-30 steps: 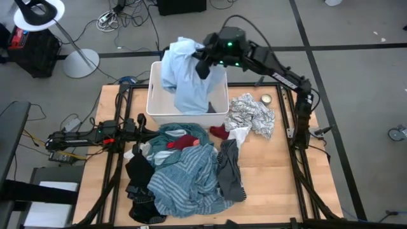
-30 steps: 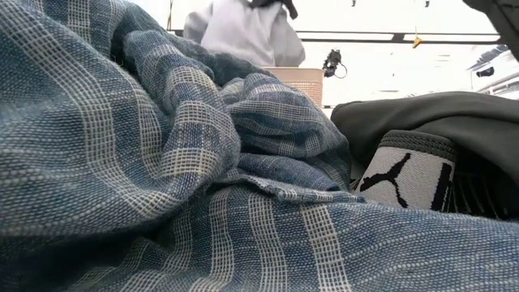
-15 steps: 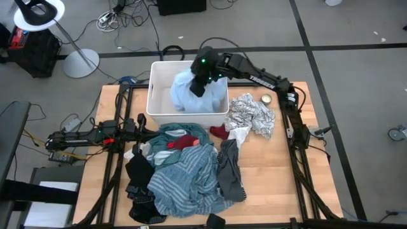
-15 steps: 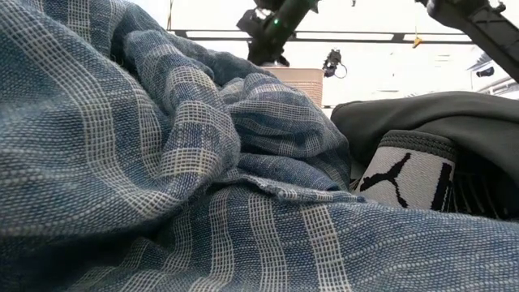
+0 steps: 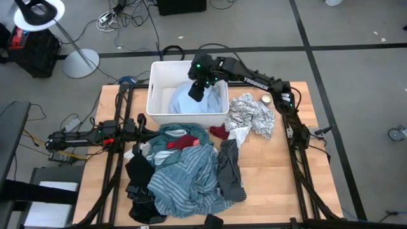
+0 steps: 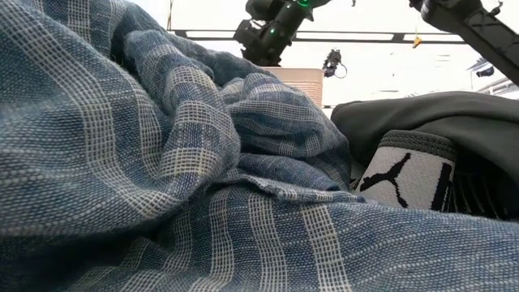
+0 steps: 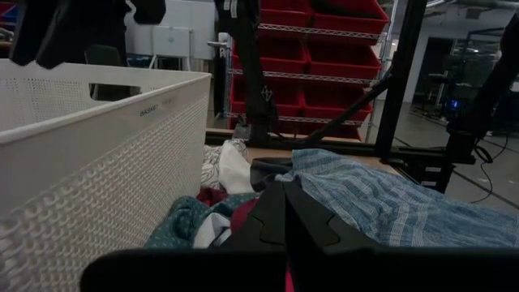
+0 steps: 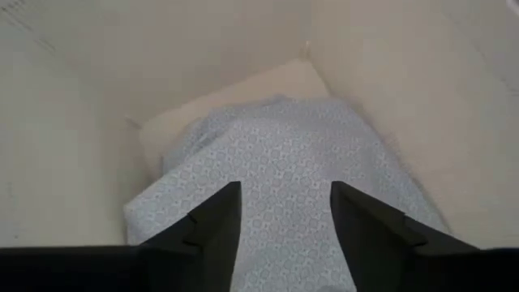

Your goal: Sort clothes

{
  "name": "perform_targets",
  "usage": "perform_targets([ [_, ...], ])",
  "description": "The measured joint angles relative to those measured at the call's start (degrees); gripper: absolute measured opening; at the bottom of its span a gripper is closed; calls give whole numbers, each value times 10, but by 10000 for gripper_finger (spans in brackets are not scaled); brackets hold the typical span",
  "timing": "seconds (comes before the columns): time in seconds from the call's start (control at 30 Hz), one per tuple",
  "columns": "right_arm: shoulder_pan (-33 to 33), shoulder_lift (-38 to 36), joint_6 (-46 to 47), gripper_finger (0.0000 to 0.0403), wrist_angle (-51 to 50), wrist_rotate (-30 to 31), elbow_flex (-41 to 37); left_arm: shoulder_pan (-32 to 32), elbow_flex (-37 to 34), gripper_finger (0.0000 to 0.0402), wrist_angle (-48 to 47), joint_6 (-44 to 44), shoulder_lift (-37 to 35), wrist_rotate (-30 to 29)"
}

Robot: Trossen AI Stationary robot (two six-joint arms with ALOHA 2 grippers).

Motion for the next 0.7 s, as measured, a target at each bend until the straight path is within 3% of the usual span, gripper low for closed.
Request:
perform_targets([
  [0.43, 10, -116, -12, 207, -40, 0, 0, 0, 0, 0, 0, 0, 0, 0],
  [0.7, 21, -182, -20, 204, -166, 2, 0, 0, 2, 0, -8, -6, 0, -14],
])
